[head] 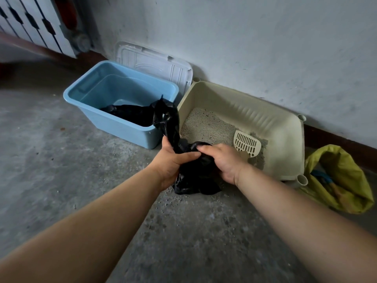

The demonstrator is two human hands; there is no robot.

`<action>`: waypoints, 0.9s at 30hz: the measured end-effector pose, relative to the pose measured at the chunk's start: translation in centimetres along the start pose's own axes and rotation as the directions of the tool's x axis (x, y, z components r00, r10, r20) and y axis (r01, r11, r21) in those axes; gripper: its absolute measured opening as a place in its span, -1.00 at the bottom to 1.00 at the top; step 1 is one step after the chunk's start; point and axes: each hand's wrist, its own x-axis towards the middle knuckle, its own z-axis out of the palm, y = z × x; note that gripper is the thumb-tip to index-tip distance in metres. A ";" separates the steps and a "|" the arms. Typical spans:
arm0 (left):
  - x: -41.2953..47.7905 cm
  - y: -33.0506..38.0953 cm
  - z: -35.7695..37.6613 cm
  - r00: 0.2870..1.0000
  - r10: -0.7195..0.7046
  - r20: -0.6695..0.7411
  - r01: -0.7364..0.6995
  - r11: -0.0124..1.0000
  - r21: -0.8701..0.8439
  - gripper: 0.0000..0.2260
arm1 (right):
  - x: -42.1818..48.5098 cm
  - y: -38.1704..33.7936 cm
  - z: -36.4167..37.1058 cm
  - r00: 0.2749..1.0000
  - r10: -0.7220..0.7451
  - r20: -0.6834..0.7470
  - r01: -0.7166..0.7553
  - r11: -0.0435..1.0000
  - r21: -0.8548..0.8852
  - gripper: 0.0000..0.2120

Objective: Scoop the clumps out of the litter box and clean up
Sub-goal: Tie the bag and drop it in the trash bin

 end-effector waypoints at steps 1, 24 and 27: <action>0.1 -0.1 0.0 1.000 -0.006 -0.022 0.007 0.998 0.070 -0.32 | 0.2 -0.1 0.0 0.998 -0.059 -0.033 0.059 0.998 -0.019 -0.90; 0.7 2.6 -1.2 0.943 -0.101 -0.317 0.137 0.986 0.093 -0.73 | 2.8 -5.2 -3.4 0.965 -0.211 -0.156 0.259 0.864 0.432 -0.59; 0.5 2.1 -4.4 0.826 -0.031 -0.562 0.192 0.954 0.230 -0.75 | 3.9 -2.8 -6.5 0.916 -0.016 -0.401 0.200 0.884 0.422 -0.76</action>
